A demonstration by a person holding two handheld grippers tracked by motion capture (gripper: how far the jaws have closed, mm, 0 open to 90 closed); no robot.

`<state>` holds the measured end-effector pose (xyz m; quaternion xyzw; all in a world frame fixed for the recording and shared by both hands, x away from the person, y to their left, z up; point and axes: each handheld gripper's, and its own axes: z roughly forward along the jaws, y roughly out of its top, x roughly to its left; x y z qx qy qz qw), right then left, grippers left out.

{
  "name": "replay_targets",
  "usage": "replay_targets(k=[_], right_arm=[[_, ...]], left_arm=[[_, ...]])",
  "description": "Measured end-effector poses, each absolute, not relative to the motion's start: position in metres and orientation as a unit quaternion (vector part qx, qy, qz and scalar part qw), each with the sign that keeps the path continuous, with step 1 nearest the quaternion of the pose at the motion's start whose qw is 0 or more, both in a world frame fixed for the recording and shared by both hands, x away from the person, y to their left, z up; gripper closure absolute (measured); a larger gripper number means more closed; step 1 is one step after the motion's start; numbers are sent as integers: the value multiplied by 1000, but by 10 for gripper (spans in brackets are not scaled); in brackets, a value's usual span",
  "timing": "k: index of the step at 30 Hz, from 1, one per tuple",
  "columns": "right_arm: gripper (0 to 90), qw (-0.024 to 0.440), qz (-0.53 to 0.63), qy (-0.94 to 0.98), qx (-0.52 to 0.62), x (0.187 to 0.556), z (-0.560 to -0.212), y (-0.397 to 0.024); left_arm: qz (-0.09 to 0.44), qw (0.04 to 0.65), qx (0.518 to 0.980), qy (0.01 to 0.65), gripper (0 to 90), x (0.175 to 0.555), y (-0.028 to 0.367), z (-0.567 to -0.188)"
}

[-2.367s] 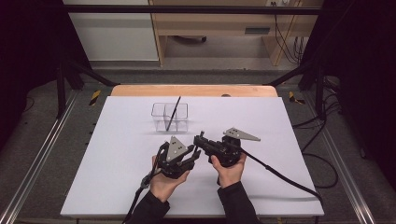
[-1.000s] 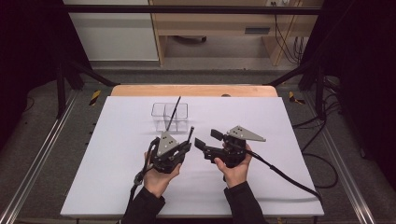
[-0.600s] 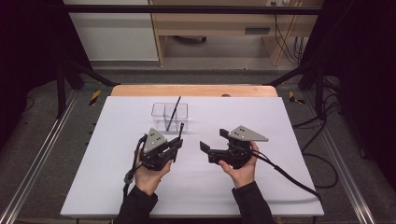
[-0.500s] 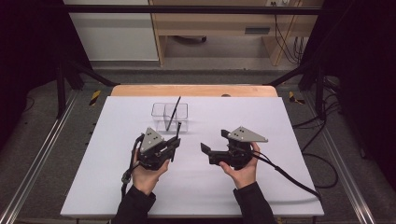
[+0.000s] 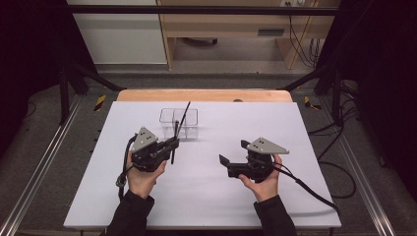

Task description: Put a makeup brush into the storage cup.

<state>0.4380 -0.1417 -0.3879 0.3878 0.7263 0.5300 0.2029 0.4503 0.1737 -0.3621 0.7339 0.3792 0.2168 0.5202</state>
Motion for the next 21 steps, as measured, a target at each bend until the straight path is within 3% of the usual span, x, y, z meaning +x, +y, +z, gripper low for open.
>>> replay_targets(k=[21], right_arm=[[104, 189, 525, 725, 404, 431, -402, -169]], left_arm=[[235, 514, 735, 375, 831, 475, 182, -349]])
